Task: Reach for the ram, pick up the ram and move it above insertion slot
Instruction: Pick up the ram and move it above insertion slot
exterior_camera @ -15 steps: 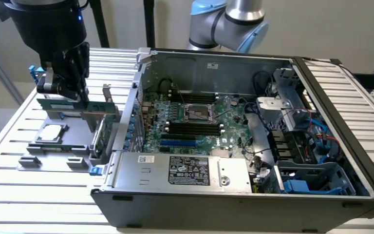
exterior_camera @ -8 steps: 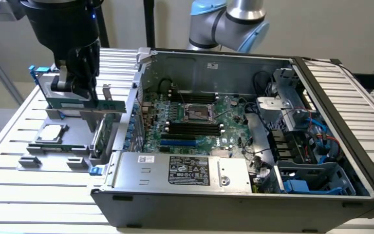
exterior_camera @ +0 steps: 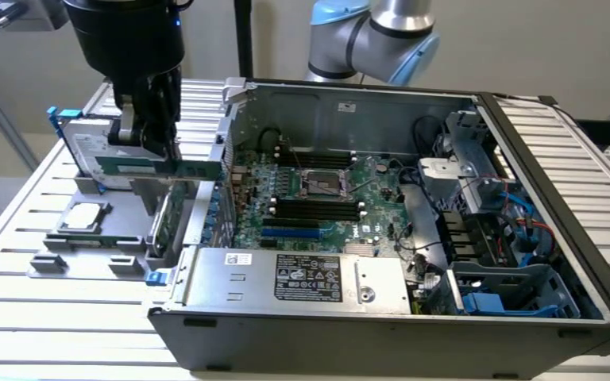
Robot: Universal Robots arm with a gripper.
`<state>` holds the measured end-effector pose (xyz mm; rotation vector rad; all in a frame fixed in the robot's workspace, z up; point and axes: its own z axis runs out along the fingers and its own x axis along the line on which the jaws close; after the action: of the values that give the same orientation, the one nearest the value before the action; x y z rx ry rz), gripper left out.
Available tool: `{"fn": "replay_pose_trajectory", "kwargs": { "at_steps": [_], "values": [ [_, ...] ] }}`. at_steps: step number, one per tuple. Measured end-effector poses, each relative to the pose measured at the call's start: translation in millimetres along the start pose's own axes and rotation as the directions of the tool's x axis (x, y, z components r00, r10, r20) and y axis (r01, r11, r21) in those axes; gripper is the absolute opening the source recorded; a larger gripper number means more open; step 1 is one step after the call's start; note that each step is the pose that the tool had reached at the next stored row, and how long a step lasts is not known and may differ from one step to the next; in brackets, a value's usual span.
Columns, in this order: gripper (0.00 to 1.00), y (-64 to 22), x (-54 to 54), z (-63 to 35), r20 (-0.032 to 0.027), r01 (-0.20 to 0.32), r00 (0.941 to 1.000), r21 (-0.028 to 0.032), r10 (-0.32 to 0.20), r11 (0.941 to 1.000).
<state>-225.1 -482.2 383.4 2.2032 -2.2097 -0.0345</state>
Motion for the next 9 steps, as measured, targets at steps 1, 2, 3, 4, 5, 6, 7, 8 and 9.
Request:
{"fn": "replay_pose_trajectory", "kwargs": {
  "at_steps": [1,2,3,4,5,6,7,8,9],
  "values": [
    [0.13,-2.4,-0.2,-0.4,-0.0001,0.0,1.0,0.0004,0.0,1.0],
    [0.13,-4.7,-0.5,-0.8,0.0001,0.0,1.0,0.0008,0.0,1.0],
    [0.13,-7.1,-0.8,-1.2,0.0002,0.0,1.0,0.0012,0.0,1.0],
    [0.13,-9.4,-1.0,-1.5,0.0004,0.0,1.0,0.0016,0.0,1.0],
    [0.13,-11.9,-1.3,-2.0,0.0004,0.0,1.0,0.0021,0.0,1.0],
    [0.13,-14.1,-1.6,-2.3,0.0005,0.0,1.0,0.0025,0.0,1.0],
    [0.13,-16.5,-1.8,-2.7,0.0006,0.0,1.0,0.0029,0.0,1.0],
    [0.13,-18.8,-2.1,-3.2,0.0007,0.0,1.0,0.0032,0.0,1.0],
    [0.13,-21.5,-2.3,-3.7,0.0009,0.0,1.0,0.0035,0.0,1.0]
  ]
}}
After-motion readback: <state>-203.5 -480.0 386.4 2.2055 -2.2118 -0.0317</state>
